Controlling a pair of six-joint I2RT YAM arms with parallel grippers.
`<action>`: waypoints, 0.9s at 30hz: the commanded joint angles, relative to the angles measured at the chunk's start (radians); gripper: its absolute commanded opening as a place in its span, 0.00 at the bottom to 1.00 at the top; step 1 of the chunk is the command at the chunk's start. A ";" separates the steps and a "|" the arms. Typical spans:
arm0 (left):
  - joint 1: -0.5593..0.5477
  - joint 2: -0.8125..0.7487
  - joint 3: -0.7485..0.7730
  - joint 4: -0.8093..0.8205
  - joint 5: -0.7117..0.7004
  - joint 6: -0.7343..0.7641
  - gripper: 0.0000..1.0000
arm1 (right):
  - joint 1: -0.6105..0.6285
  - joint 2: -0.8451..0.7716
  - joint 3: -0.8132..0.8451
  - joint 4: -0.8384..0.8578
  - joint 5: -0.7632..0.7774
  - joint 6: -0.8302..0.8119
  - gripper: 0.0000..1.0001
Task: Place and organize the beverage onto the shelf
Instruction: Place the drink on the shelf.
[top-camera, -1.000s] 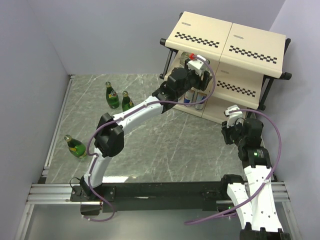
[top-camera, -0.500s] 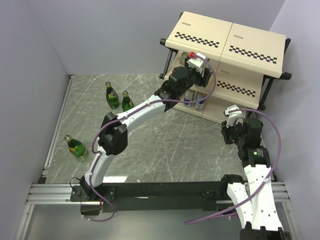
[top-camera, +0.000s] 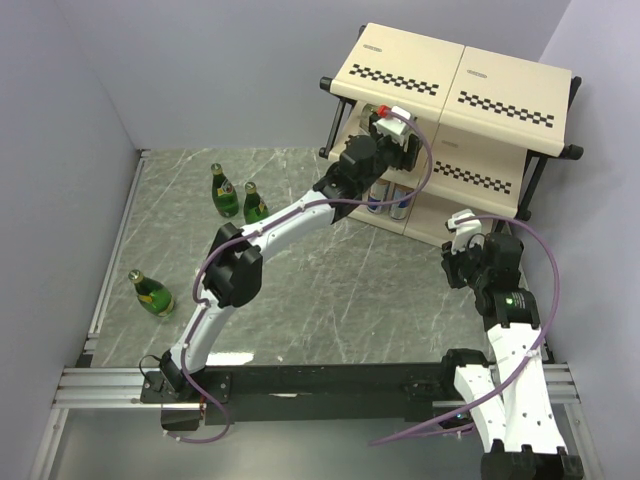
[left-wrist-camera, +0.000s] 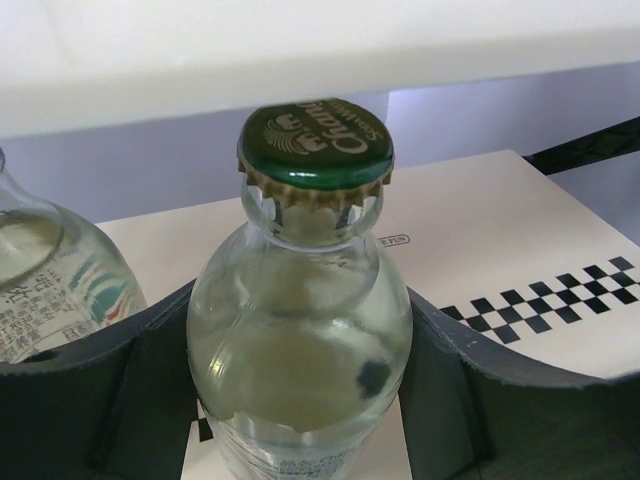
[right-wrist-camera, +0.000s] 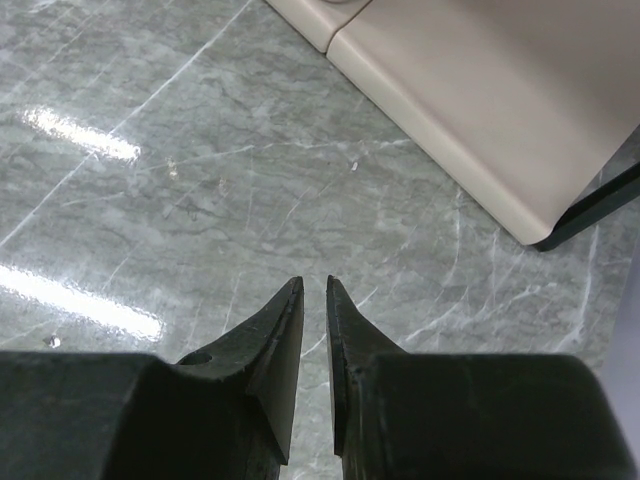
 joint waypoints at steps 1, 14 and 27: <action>0.009 -0.029 0.095 0.196 -0.013 0.002 0.00 | 0.006 0.005 0.002 0.007 -0.003 -0.009 0.22; 0.015 0.011 0.128 0.178 -0.005 -0.034 0.02 | 0.006 0.013 0.004 0.004 -0.004 -0.010 0.22; 0.015 0.006 0.109 0.184 -0.033 -0.050 0.53 | 0.006 0.013 0.004 0.005 -0.001 -0.009 0.22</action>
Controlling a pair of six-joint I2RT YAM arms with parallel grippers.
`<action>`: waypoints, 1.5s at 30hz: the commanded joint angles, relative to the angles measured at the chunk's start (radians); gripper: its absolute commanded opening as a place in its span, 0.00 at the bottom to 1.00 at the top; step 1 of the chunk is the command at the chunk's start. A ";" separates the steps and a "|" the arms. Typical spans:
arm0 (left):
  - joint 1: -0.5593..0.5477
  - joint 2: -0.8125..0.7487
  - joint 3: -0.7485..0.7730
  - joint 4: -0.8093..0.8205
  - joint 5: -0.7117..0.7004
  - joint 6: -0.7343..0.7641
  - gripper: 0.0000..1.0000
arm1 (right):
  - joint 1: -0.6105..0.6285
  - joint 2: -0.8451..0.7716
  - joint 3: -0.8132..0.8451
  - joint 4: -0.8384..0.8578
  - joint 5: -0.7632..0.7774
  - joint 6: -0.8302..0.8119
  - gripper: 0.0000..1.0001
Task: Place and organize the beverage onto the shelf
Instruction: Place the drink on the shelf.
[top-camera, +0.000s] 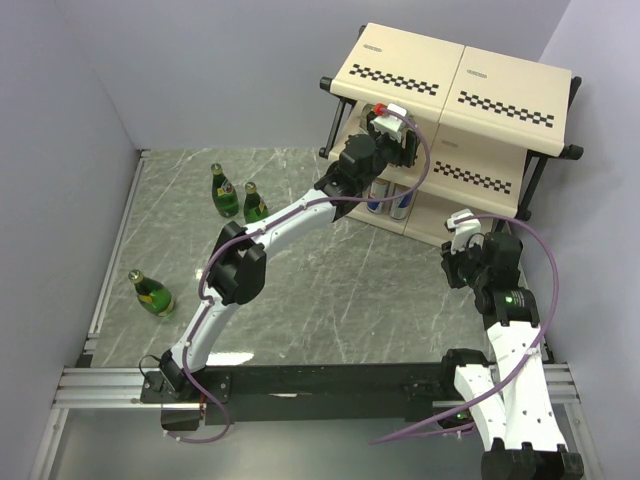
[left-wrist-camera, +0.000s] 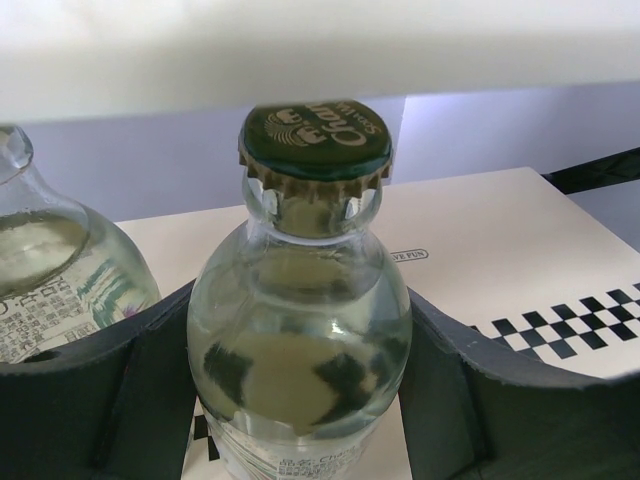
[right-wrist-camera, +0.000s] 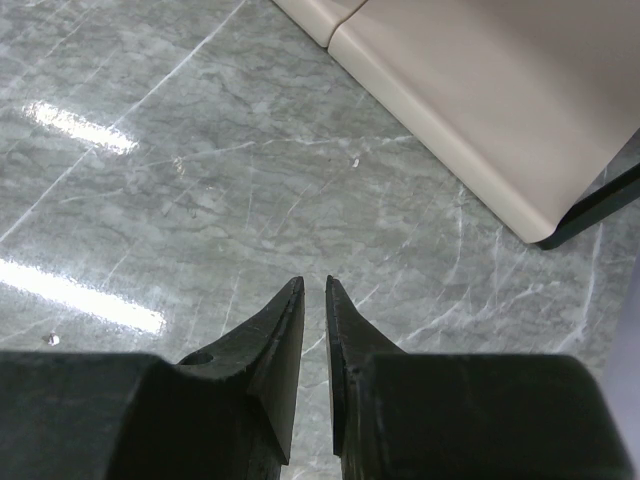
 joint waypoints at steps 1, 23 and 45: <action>-0.001 -0.042 0.061 0.165 -0.020 -0.021 0.54 | 0.007 -0.001 0.004 0.007 0.000 -0.006 0.22; -0.001 -0.048 0.050 0.162 -0.023 -0.029 0.78 | 0.007 0.000 0.002 0.010 0.006 -0.006 0.22; -0.012 -0.218 -0.181 0.236 0.029 -0.026 0.93 | 0.007 -0.001 -0.004 0.013 0.008 -0.009 0.22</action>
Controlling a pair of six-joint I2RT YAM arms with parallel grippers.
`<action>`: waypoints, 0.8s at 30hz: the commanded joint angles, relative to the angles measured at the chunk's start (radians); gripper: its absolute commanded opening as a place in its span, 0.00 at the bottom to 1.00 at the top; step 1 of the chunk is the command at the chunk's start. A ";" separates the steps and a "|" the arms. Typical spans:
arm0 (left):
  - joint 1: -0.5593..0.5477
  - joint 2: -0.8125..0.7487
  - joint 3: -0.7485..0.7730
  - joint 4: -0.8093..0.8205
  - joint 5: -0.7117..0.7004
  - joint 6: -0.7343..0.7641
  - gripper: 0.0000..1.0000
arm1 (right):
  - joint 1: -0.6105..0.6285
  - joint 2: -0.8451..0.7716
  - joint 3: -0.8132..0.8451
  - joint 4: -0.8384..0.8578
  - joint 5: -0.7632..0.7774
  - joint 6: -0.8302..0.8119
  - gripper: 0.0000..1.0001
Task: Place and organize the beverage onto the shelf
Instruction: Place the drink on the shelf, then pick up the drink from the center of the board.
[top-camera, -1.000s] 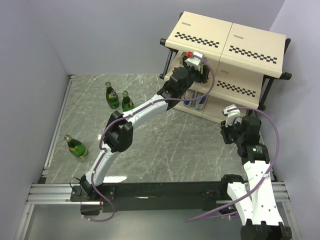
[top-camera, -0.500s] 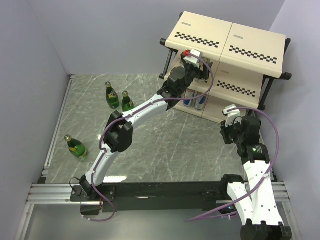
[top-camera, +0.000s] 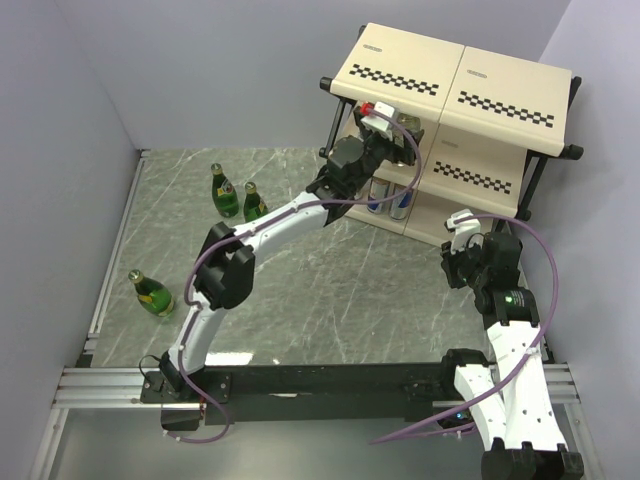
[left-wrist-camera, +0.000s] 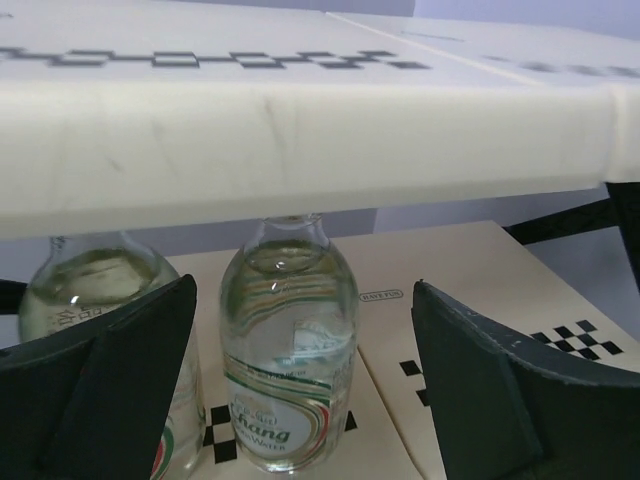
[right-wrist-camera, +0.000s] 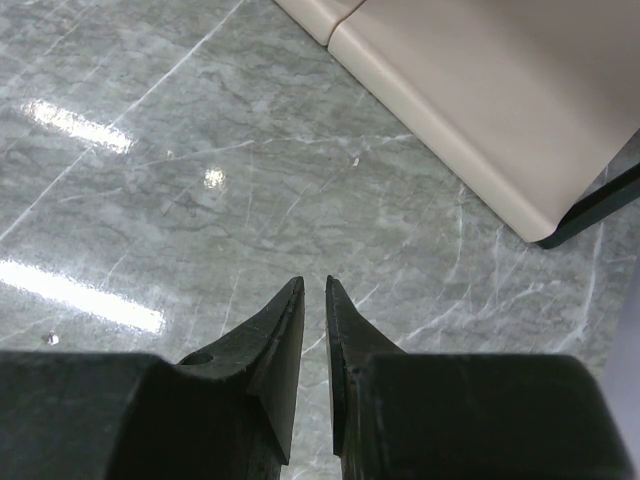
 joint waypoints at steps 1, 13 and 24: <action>-0.011 -0.143 -0.058 0.075 0.031 -0.001 0.95 | 0.005 -0.002 -0.001 0.013 0.005 -0.007 0.22; -0.017 -0.493 -0.518 0.064 0.065 0.016 0.99 | 0.005 -0.018 -0.004 0.005 -0.027 -0.028 0.30; -0.014 -1.056 -1.000 -0.247 -0.044 0.024 0.99 | 0.065 0.007 0.016 -0.107 -0.296 -0.192 0.84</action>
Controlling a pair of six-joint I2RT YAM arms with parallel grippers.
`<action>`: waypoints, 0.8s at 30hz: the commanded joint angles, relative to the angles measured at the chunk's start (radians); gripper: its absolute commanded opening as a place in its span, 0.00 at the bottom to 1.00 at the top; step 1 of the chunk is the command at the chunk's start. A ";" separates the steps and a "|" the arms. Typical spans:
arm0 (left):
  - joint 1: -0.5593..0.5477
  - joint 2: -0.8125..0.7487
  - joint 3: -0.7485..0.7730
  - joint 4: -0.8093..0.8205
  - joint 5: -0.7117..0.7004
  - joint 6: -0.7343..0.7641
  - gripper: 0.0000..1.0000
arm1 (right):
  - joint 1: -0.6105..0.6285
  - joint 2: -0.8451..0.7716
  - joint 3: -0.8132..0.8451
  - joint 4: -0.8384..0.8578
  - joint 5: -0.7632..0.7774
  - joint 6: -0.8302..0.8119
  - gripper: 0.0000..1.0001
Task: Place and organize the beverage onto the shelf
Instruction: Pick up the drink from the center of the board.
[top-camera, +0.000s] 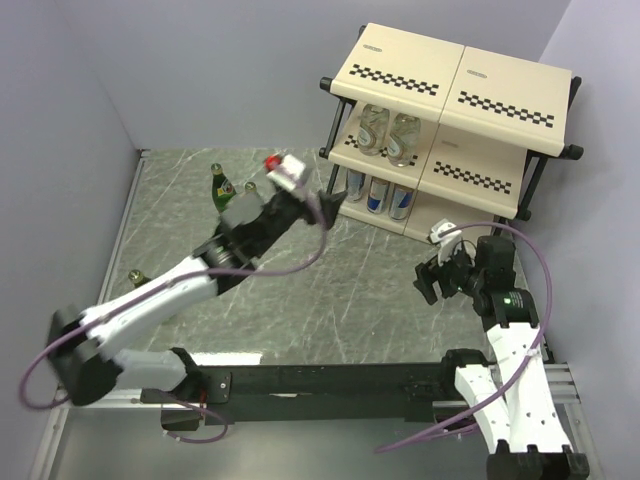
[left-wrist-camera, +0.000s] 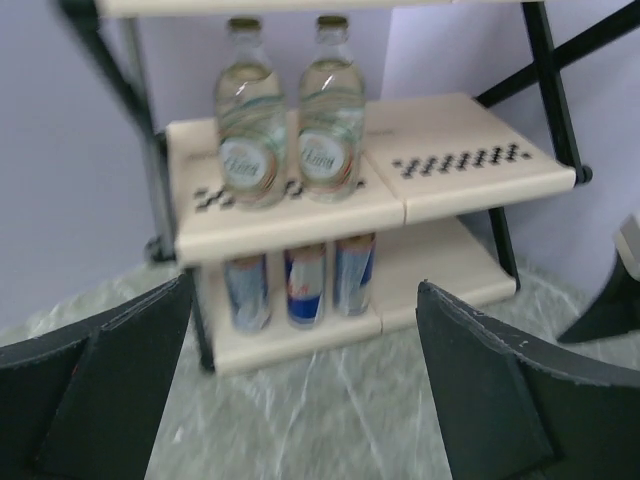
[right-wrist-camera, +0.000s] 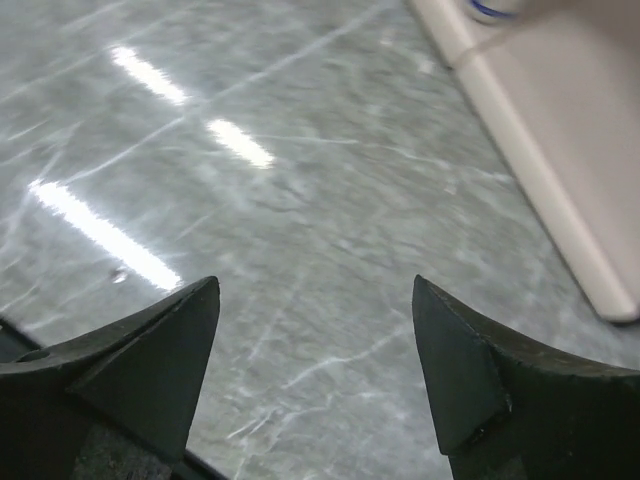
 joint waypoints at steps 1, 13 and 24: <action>-0.001 -0.229 -0.135 -0.116 -0.089 -0.015 0.99 | 0.082 0.036 0.027 -0.029 -0.125 -0.073 0.84; 0.022 -0.829 -0.470 -0.463 -0.387 0.069 0.99 | 0.585 0.491 0.368 0.149 -0.104 0.084 0.80; 0.134 -0.943 -0.481 -0.458 -0.375 0.052 0.99 | 0.834 1.123 1.031 0.180 0.235 0.332 0.72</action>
